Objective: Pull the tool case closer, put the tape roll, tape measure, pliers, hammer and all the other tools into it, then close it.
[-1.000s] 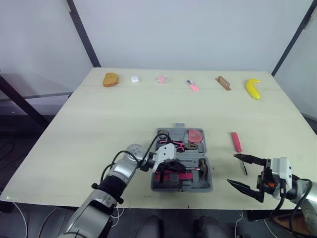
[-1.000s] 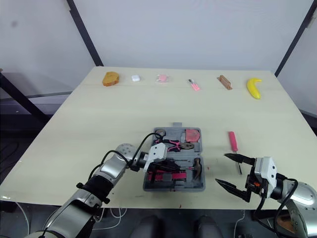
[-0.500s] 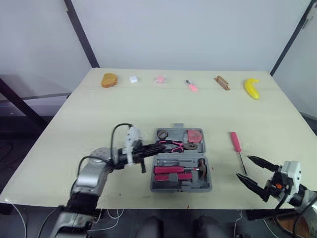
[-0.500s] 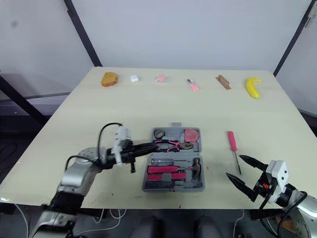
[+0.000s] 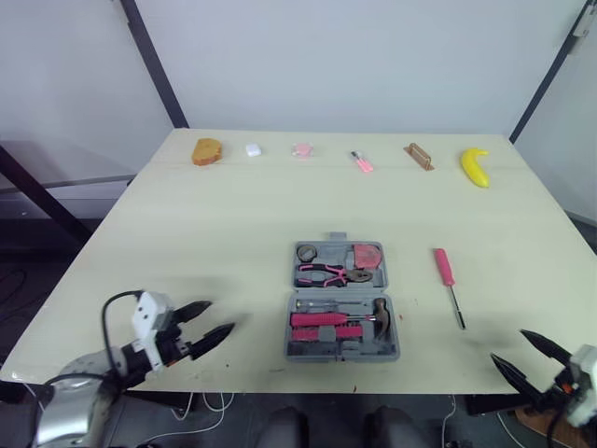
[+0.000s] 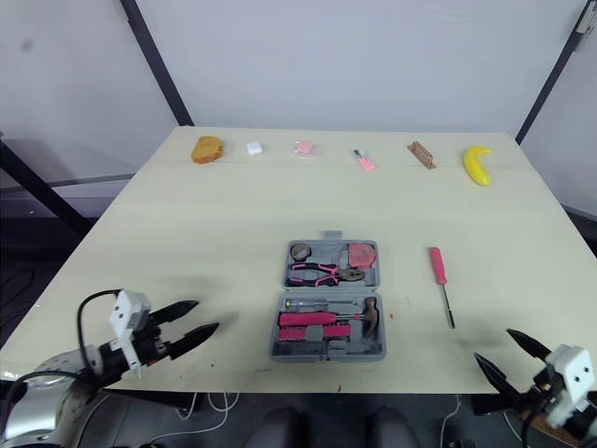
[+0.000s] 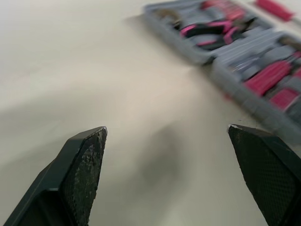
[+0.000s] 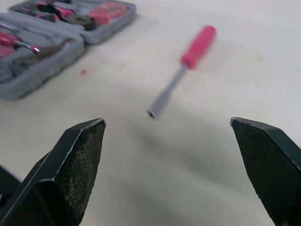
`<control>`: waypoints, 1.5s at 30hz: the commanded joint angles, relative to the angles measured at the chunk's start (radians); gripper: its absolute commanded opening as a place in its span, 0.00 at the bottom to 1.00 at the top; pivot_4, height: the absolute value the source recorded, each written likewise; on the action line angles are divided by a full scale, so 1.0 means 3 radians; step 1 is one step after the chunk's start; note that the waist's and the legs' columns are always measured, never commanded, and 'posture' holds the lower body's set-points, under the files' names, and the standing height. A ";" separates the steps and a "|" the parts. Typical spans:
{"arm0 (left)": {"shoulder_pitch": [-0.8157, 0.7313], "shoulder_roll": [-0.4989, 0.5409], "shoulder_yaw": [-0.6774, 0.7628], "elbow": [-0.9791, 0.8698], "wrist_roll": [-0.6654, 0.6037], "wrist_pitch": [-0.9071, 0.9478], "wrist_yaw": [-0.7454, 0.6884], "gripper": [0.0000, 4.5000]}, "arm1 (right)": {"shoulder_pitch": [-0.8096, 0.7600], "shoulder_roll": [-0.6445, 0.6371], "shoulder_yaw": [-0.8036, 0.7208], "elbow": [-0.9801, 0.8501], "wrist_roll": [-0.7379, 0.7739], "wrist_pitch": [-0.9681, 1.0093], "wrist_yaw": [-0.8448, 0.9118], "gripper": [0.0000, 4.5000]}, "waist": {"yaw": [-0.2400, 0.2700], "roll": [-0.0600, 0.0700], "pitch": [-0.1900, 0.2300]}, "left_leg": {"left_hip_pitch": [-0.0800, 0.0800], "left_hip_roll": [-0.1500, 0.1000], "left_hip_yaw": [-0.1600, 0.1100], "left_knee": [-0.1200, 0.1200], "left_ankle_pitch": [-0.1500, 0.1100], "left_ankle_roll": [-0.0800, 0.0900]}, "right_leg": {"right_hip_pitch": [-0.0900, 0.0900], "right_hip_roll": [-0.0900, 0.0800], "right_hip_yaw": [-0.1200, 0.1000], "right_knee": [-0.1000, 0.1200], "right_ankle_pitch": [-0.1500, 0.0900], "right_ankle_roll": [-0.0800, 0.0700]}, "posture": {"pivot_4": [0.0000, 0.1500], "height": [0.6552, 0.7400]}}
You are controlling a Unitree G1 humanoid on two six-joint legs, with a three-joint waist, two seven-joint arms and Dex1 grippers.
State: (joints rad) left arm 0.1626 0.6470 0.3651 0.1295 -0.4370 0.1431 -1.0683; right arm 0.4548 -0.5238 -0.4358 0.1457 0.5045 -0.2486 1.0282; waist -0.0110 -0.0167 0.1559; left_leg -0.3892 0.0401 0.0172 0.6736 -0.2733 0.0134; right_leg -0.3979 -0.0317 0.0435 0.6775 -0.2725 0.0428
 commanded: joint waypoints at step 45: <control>-0.1452 0.0430 -0.1036 -0.1538 -0.0612 0.0746 -0.0722 1.00 | -0.1922 0.0870 0.0892 -0.0184 -0.1026 0.1997 -0.2688 0.78 | -0.0021 -0.0001 0.0001 | 0.0010 -0.0005 0.0009 -0.0015 0.0000 0.0000 | -0.0002 0.0010 0.0017 -0.0001 0.0002 0.0004 | 1.00 1.00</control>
State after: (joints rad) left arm -0.2648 0.7637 0.0382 -0.3014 -0.6010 0.3663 -1.2828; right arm -0.1183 -0.2587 -0.1612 0.0999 0.1993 0.3508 0.2272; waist -0.0172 -0.0169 0.1562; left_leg -0.3862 0.0386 0.0199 0.6692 -0.2733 0.0133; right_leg -0.3984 -0.0285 0.0484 0.6771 -0.2718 0.0439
